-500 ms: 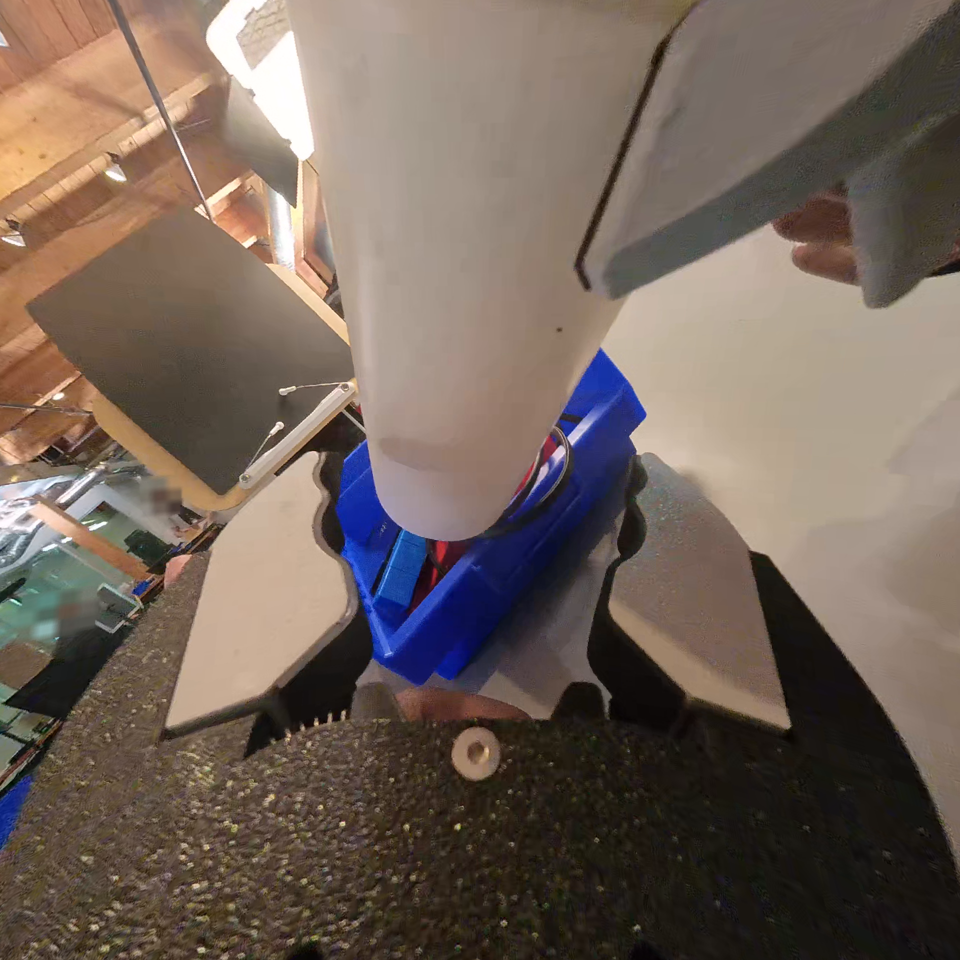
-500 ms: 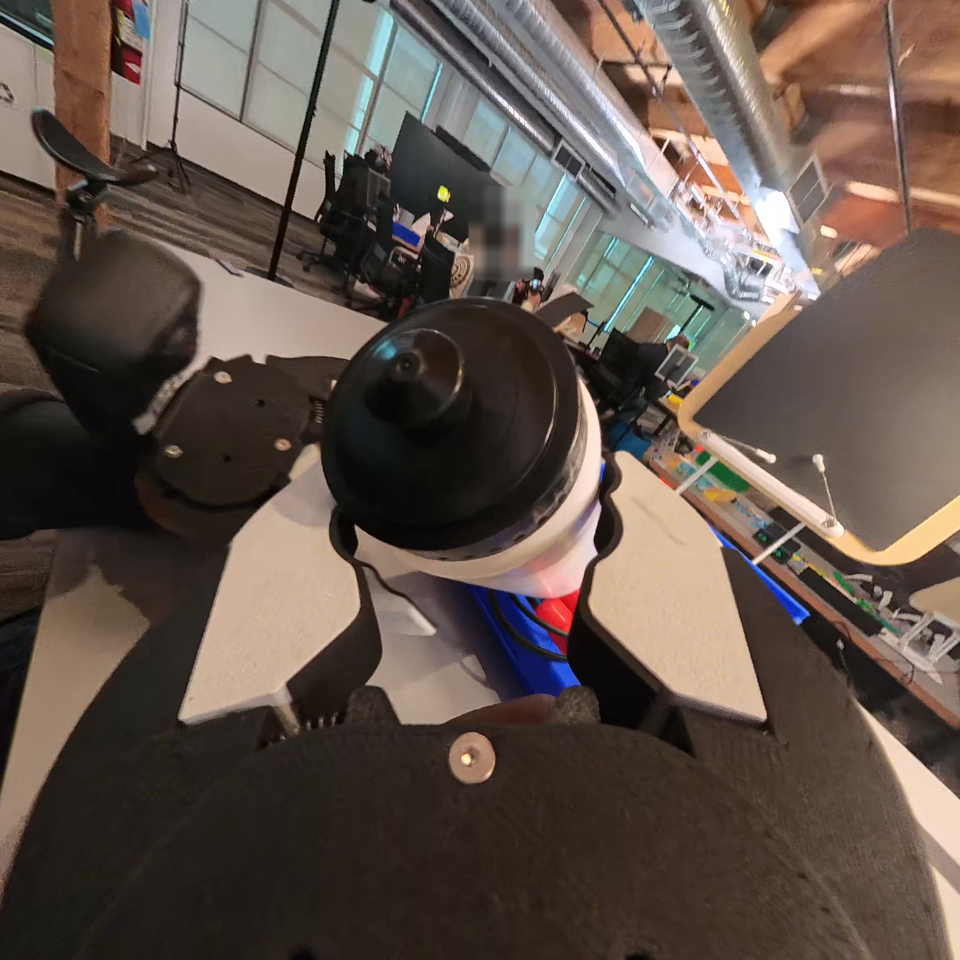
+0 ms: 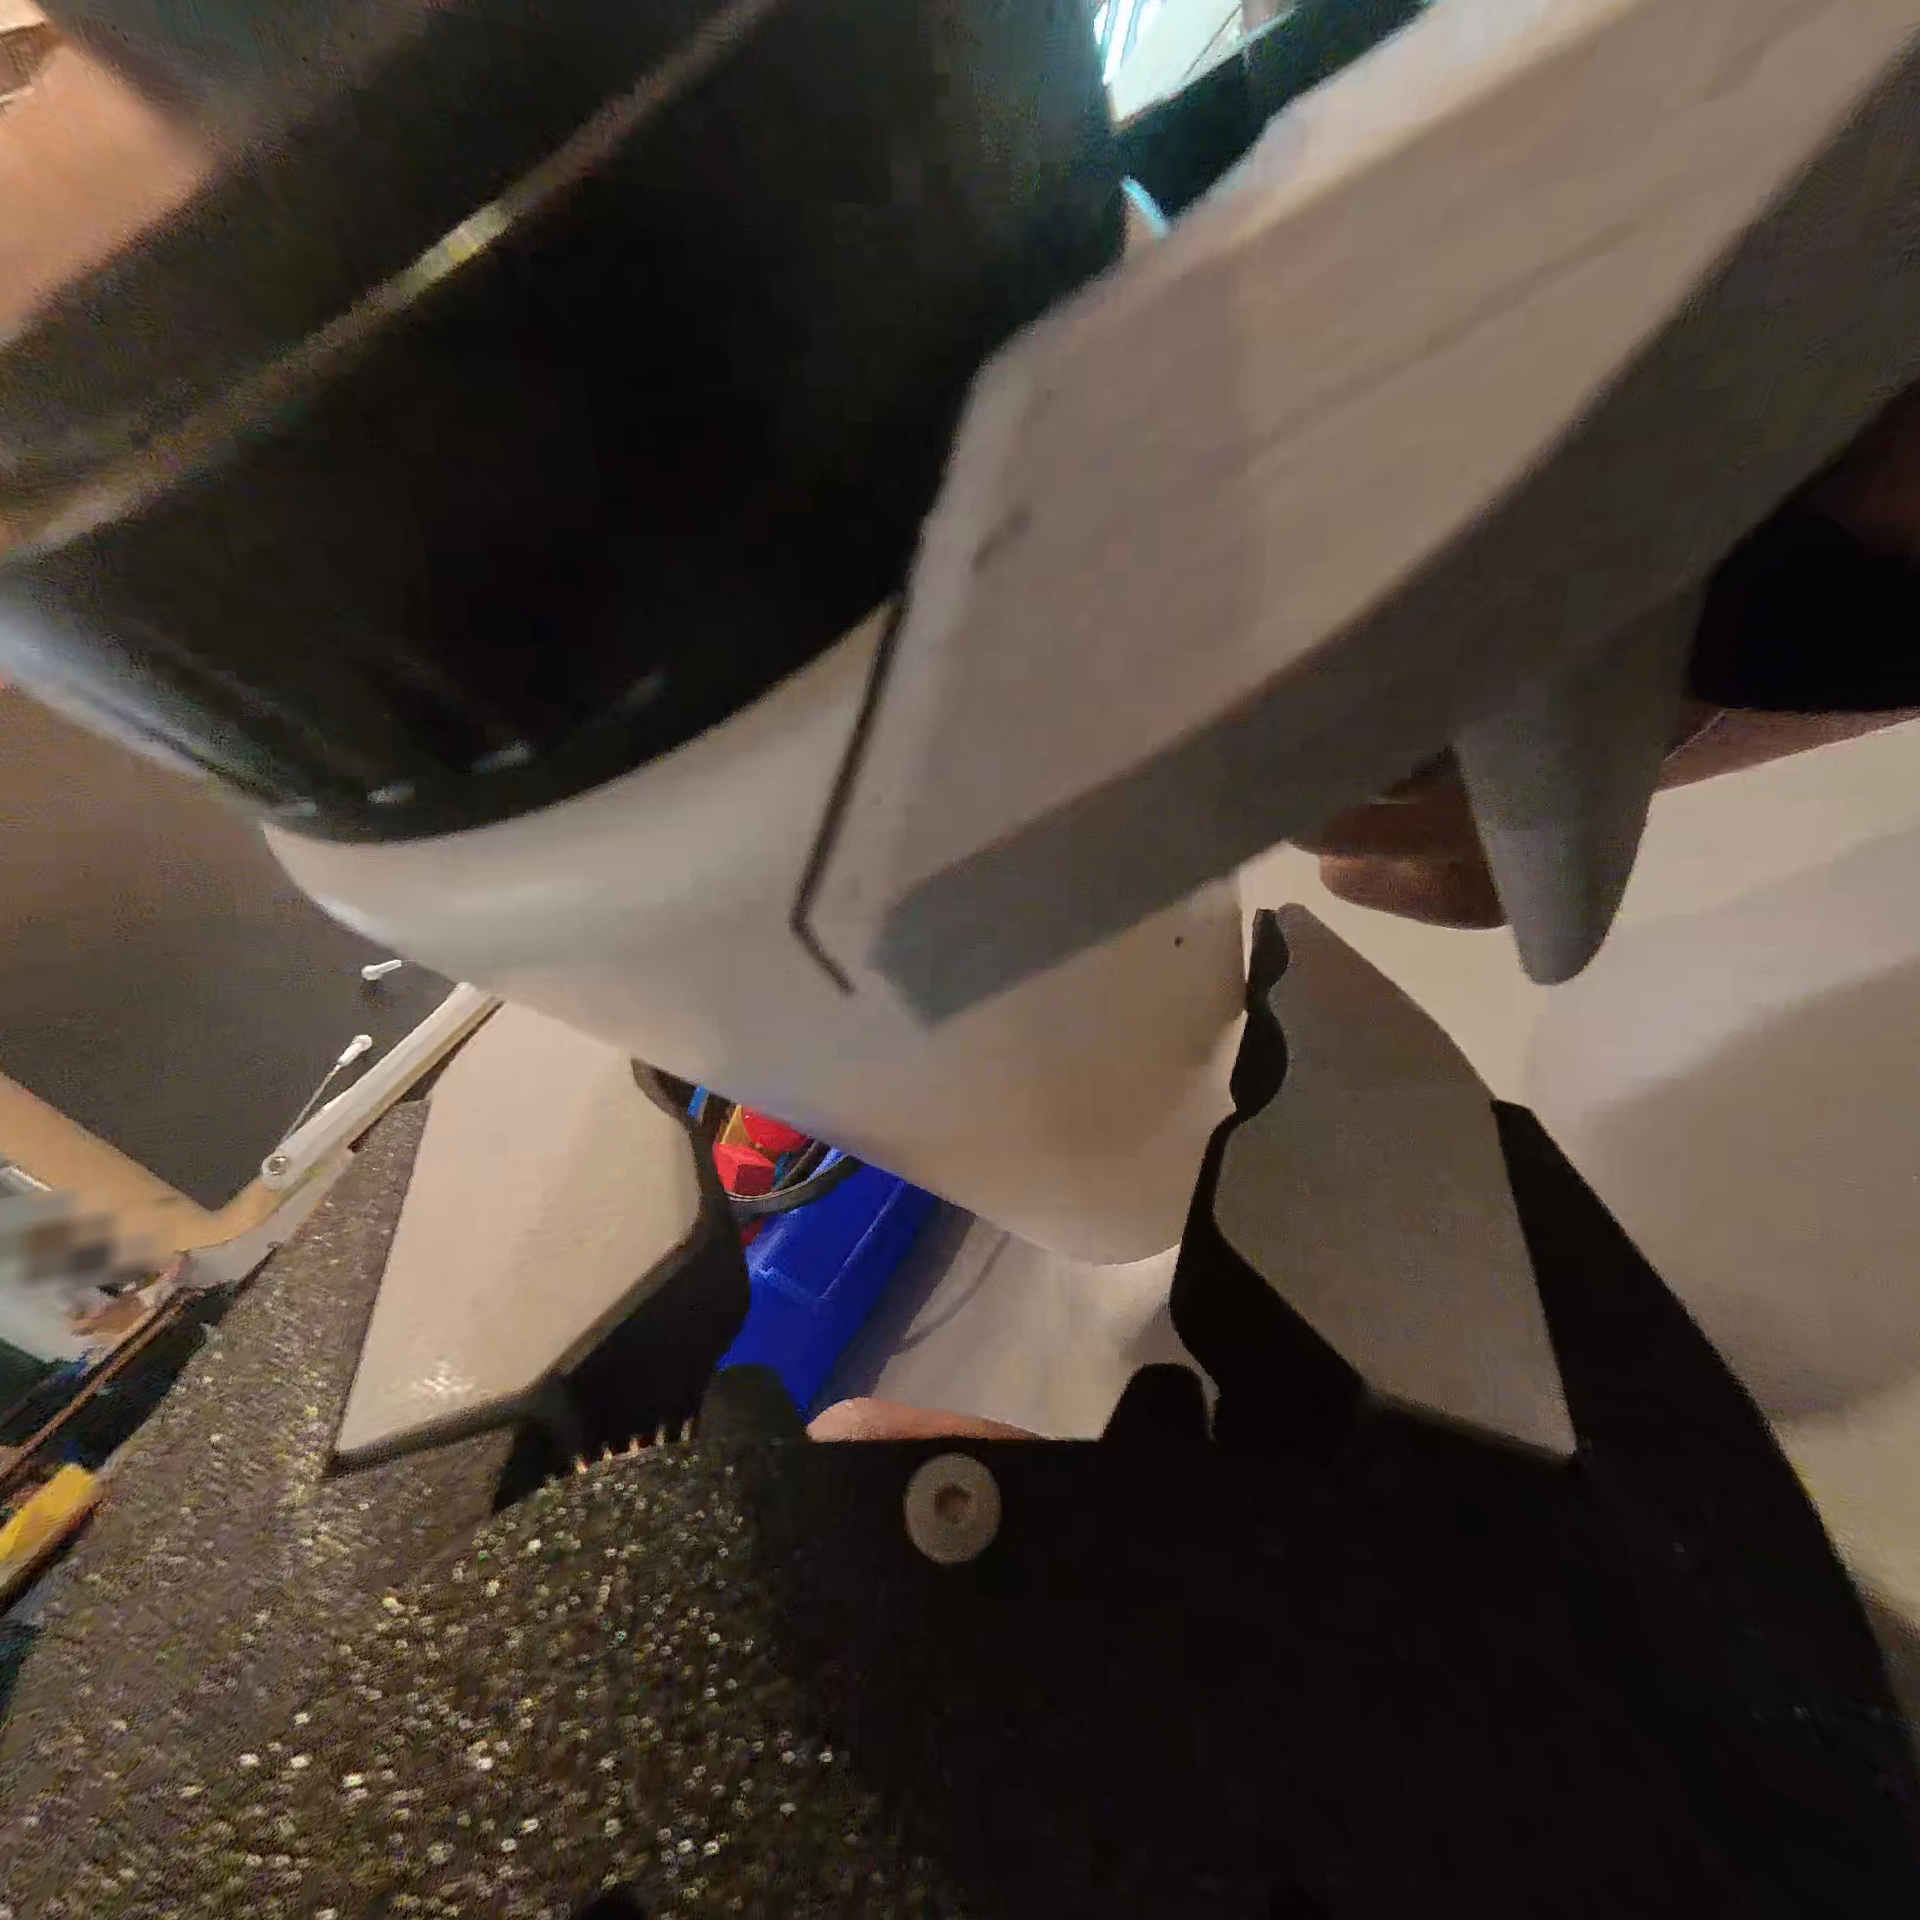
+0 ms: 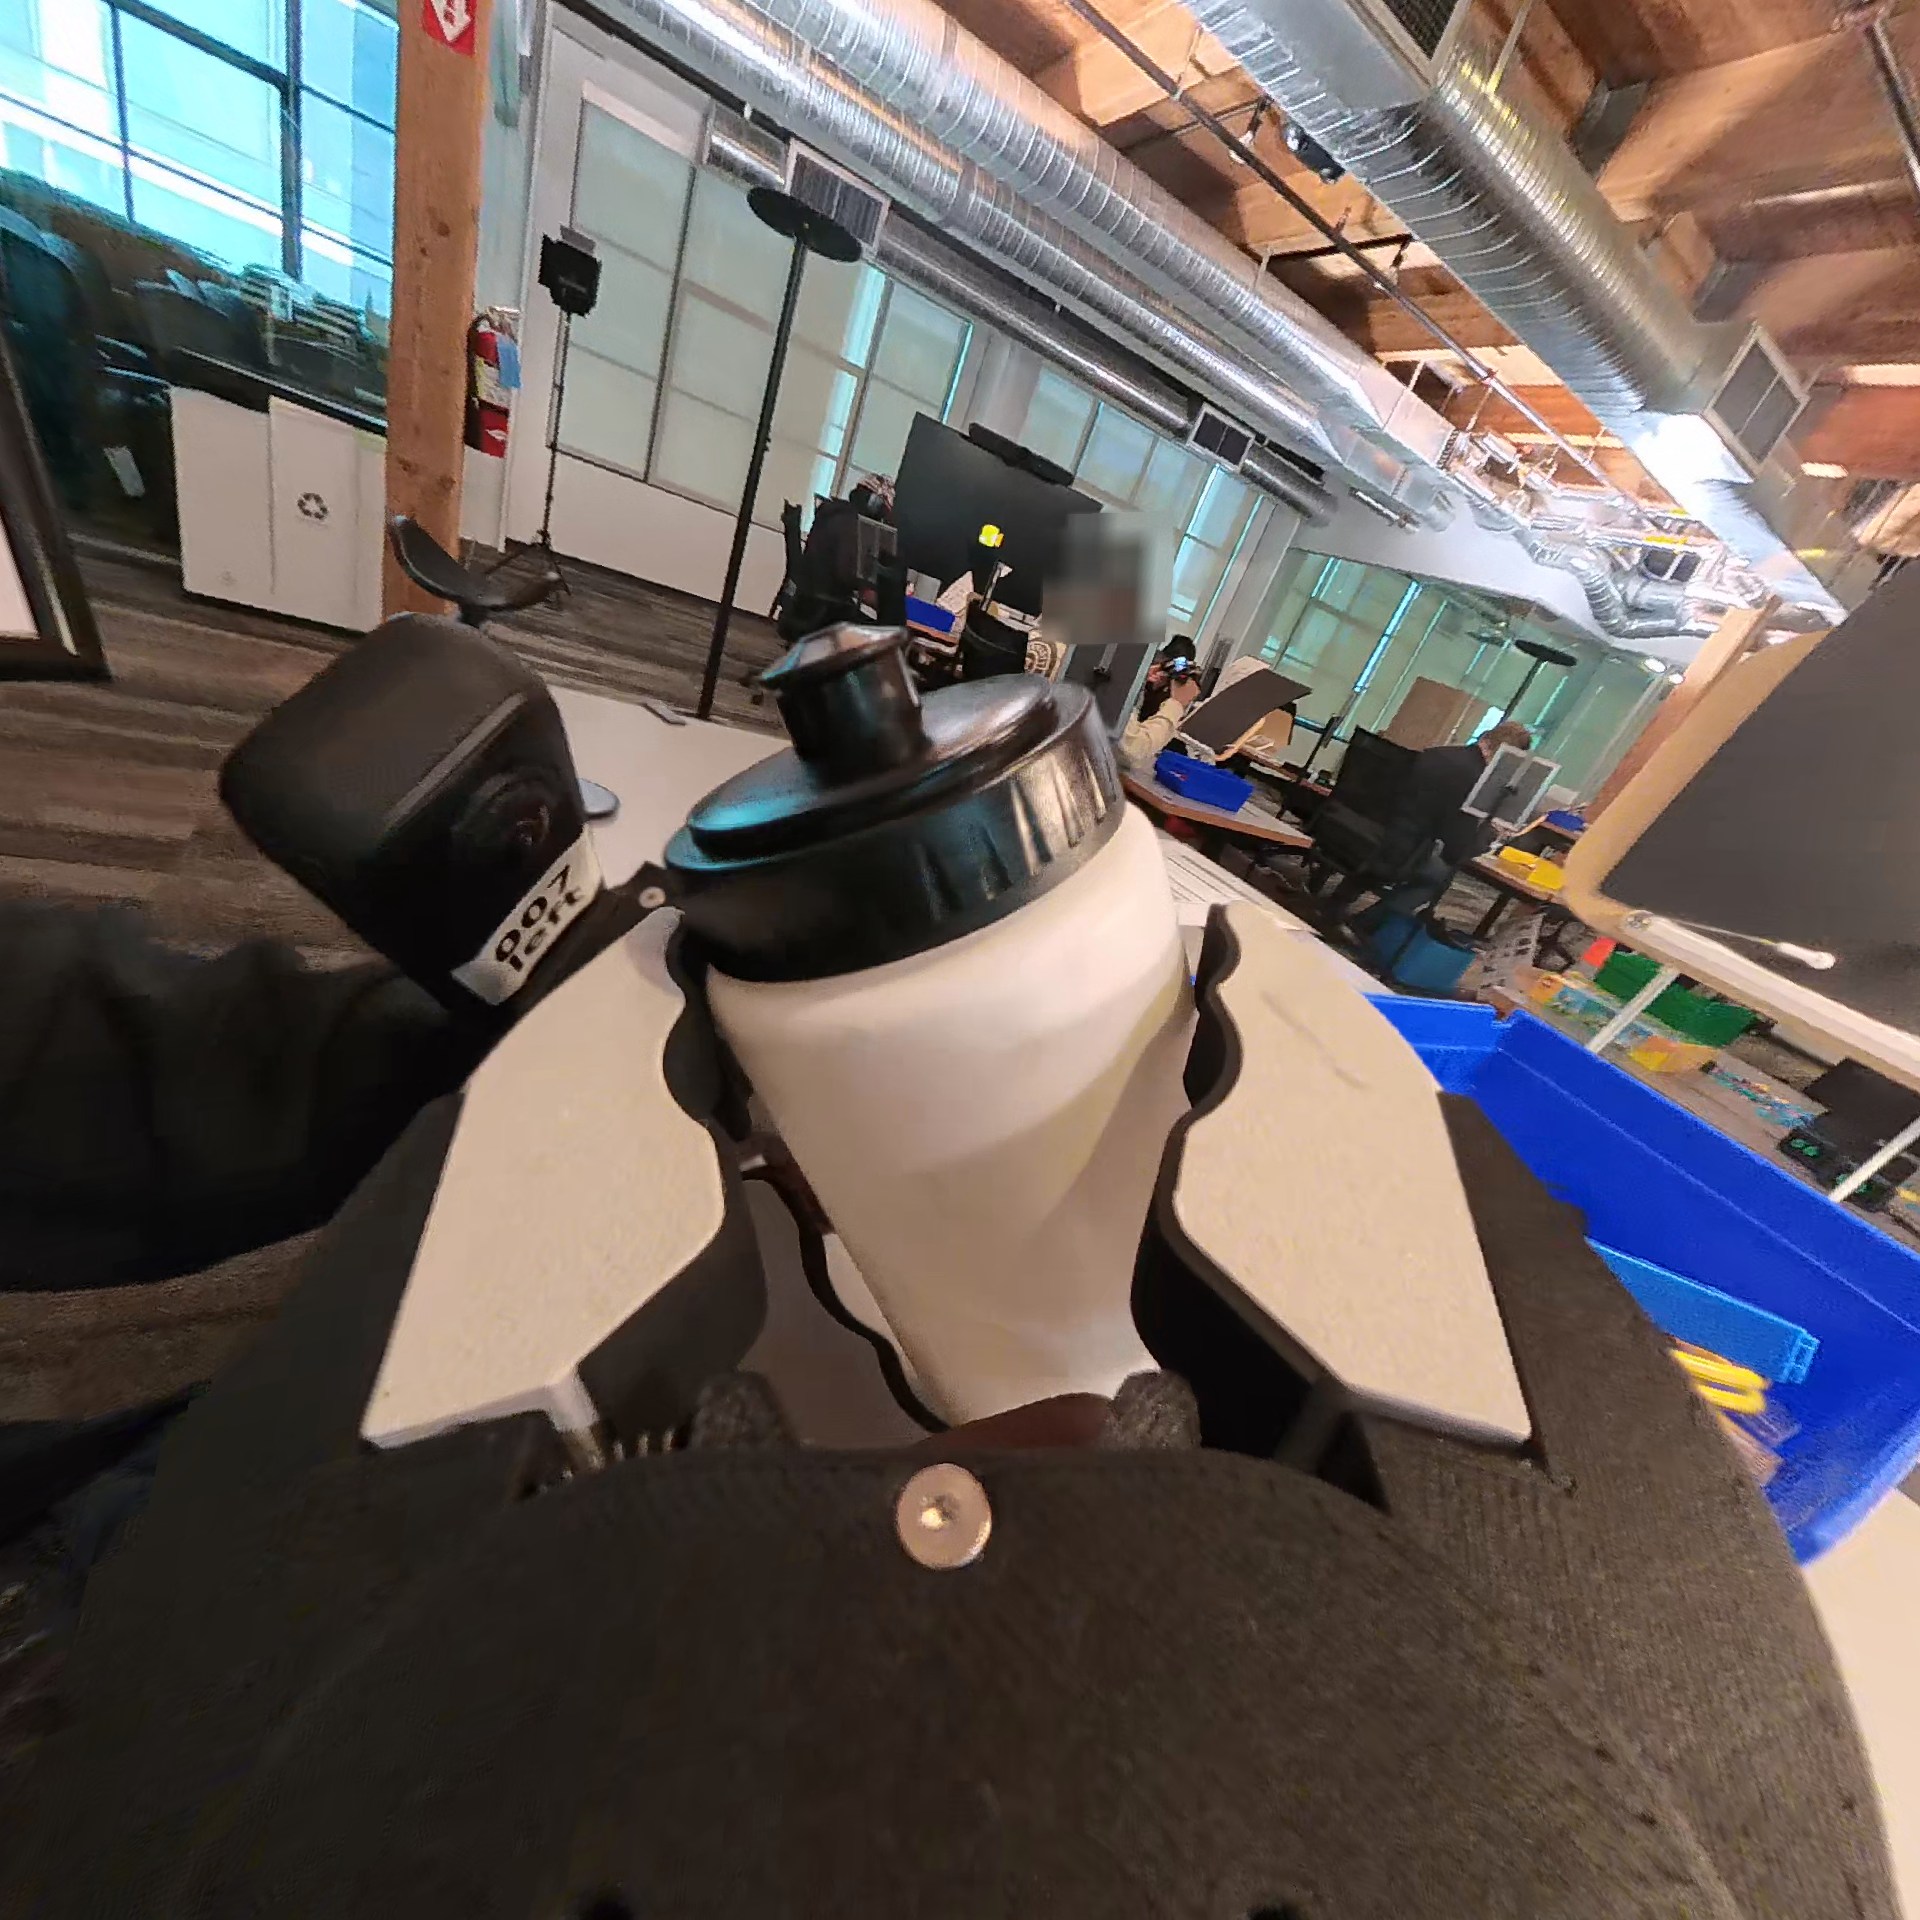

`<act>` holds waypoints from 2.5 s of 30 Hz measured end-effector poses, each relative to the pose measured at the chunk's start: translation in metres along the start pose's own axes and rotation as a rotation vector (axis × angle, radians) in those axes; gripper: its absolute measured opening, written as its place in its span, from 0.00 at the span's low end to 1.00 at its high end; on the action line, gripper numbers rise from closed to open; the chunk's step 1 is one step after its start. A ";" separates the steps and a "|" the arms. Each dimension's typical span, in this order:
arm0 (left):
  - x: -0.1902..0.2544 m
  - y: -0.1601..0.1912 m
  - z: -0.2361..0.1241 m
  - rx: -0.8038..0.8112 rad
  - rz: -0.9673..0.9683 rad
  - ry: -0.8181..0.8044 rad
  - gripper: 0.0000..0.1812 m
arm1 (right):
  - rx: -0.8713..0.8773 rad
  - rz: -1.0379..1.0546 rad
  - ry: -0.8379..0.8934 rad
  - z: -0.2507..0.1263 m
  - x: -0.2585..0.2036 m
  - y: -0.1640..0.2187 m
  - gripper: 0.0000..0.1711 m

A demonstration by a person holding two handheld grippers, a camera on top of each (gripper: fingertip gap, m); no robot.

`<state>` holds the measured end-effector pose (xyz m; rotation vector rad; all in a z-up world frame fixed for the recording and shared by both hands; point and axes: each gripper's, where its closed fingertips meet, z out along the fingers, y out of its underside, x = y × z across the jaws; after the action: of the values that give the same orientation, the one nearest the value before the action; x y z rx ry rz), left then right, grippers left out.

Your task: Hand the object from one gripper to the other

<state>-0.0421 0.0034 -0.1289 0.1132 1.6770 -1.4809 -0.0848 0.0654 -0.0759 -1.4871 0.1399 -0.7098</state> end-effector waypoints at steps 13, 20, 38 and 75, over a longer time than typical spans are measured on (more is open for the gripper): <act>-0.031 -0.014 -0.021 0.087 -0.351 -0.058 0.55 | -0.024 0.019 0.044 -0.023 0.018 -0.005 0.49; -0.064 -0.016 -0.040 0.214 -0.647 -0.102 0.54 | -0.123 0.017 0.068 -0.028 0.027 0.037 0.51; -0.067 -0.032 -0.055 0.463 -1.067 0.077 0.53 | -0.232 -0.108 0.084 -0.003 -0.001 0.060 0.55; -0.050 0.056 -0.078 -0.276 -0.430 -0.001 0.58 | -0.448 -0.071 -0.048 -0.058 0.022 0.061 0.51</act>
<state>-0.0206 0.1078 -0.1460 -0.4220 1.9701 -1.5284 -0.0755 0.0003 -0.1320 -1.9434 0.2209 -0.7287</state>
